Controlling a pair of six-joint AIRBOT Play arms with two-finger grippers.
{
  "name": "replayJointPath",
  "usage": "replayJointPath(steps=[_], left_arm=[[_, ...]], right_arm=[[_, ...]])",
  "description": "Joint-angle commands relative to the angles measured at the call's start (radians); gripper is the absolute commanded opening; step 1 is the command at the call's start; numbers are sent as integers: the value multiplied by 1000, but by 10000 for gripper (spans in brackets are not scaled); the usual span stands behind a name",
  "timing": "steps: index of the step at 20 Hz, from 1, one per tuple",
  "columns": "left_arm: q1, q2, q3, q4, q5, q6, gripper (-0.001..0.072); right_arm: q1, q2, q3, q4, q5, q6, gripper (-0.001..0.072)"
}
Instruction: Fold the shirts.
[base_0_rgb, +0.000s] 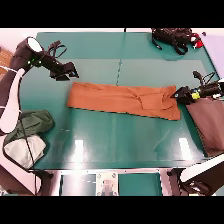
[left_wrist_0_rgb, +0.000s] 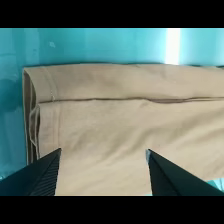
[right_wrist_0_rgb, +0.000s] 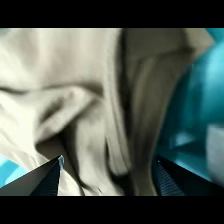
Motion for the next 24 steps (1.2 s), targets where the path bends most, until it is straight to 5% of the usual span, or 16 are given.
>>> replayJointPath(steps=[1, 6, 13, 14, 15, 17, 18, 20, 21, 24], left_arm=[[0, 0, 1, -2, -10, 0, 605], [0, 0, 1, -2, 5, 1, 605], [-2, 0, 0, -16, 17, 2, 605], [-11, -1, 0, -22, 18, 8, 604], [-25, -2, 0, -23, 18, 8, 604], [-63, -2, 0, -23, 29, 29, 603], [-84, -2, 0, -23, 39, 34, 562], [-132, -2, 0, -24, 72, 35, 113], [-160, -2, 0, -24, 103, 38, 52], [-270, -16, 0, -47, 229, 81, 49]], right_arm=[[-6, -7, 21, 23, 84, -27, 705], [4, -8, -40, 23, 78, -105, 705], [55, -13, -45, 16, -71, -87, 699], [66, -15, -45, 7, -101, -64, 657], [79, -19, -45, 3, -119, -39, 535], [101, -21, -45, -4, -103, -35, 138], [108, -21, -45, -5, -84, -33, 18], [113, -21, -40, -6, -64, -7, 18], [113, -21, -30, -6, -54, 9, 18], [118, -5, 39, -6, 24, 45, 17]])
